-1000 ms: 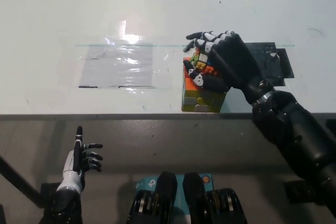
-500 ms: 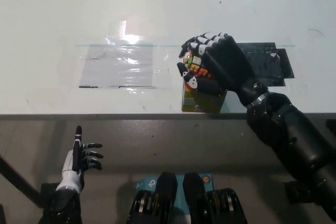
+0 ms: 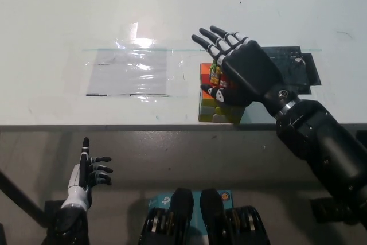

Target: The robot uses its right hand to pick up the small cube kept on the middle on the desk and place it on the bigger cube kept next to it

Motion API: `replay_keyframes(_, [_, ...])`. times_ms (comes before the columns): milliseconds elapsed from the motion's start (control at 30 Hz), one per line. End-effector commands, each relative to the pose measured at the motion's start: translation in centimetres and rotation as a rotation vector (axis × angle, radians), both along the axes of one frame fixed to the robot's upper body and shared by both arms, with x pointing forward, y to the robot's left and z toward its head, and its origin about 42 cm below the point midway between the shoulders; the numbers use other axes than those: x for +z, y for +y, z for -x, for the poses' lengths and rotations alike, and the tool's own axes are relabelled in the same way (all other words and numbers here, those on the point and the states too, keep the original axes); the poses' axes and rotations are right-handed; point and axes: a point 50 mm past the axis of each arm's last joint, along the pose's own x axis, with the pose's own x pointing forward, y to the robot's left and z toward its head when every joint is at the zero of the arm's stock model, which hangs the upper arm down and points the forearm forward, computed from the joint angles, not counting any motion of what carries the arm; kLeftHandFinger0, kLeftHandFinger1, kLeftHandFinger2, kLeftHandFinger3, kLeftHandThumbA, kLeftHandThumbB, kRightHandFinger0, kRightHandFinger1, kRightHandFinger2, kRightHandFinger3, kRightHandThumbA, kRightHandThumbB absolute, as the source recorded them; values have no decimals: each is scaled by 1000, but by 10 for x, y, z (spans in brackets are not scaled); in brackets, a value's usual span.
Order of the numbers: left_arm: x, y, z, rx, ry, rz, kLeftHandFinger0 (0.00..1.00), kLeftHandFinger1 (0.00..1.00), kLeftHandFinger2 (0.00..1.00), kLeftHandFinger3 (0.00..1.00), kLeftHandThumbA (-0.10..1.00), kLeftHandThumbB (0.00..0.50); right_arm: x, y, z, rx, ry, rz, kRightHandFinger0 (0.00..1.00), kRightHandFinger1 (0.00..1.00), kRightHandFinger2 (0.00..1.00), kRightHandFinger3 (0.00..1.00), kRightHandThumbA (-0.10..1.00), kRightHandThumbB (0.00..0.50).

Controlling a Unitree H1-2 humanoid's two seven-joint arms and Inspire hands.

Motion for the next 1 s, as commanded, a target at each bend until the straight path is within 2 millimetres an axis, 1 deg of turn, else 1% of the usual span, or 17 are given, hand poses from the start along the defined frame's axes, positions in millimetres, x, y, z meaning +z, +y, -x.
replay_keyframes(0, [14, 6, -12, 14, -56, -22, 331, 229, 269, 90, 1000, 500, 13, 0, -1, -35, -10, 32, 1000, 1000, 1000, 1000, 1000, 500])
replay_keyframes(200, [14, 5, -13, 10, -54, -23, 336, 214, 250, 75, 1000, 500, 16, 3, 2, -14, 15, -9, 1000, 1000, 1000, 1000, 1000, 500])
replay_keyframes(333, [11, 5, -10, 14, -47, -22, 322, 195, 230, 40, 1000, 500, 16, 5, 4, 5, 24, -30, 1000, 1000, 1000, 1000, 1000, 500])
replay_keyframes(433, [10, 5, -9, 17, -43, -29, 324, 197, 233, 63, 1000, 500, 17, 9, 7, 19, 37, -47, 1000, 1000, 1000, 1000, 1000, 500])
replay_keyframes(567, [7, 6, -7, 23, -23, -19, 325, 219, 263, 93, 1000, 500, 21, 14, 15, 44, 53, -62, 1000, 1000, 1000, 1000, 1000, 500])
replay_keyframes(600, [6, 6, -6, 23, -20, -25, 324, 210, 256, 78, 1000, 500, 22, 16, 18, 52, 56, -69, 1000, 1000, 1000, 1000, 1000, 500])
replay_keyframes(667, [5, 6, -4, 22, -24, -22, 319, 209, 263, 85, 1000, 500, 25, 18, 23, 69, 61, -85, 1000, 1000, 1000, 1000, 1000, 500])
replay_keyframes(700, [4, 6, -3, 20, -20, -21, 330, 231, 287, 107, 1000, 500, 29, 19, 26, 82, 60, -91, 1000, 1000, 1000, 1000, 1000, 500])
replay_keyframes(767, [3, 6, -2, 20, -16, -24, 331, 234, 282, 93, 1000, 500, 40, 20, 34, 98, 49, -89, 1000, 1000, 1000, 1000, 1000, 500])
replay_keyframes(800, [3, 6, -2, 20, -16, -24, 331, 234, 282, 92, 1000, 500, 40, 20, 34, 97, 50, -89, 1000, 1000, 1000, 1000, 1000, 500])
replay_keyframes(833, [0, 7, 2, 21, -8, -21, 336, 234, 274, 87, 1000, 500, 47, 21, 39, 111, 44, -105, 1000, 1000, 1000, 1000, 1000, 500])
replay_keyframes(900, [-2, 7, 4, 15, -4, -33, 331, 232, 275, 83, 1000, 500, 55, 22, 44, 120, 42, -118, 1000, 1000, 1000, 1000, 1000, 500])
replay_keyframes(933, [-3, 7, 5, 19, 11, -31, 325, 232, 273, 80, 1000, 500, 62, 22, 48, 137, 31, -139, 1000, 1000, 1000, 1000, 1000, 500])
replay_keyframes(967, [-3, 7, 5, 20, 12, -31, 324, 232, 273, 80, 1000, 500, 62, 22, 48, 138, 32, -141, 1000, 1000, 1000, 1000, 1000, 500])
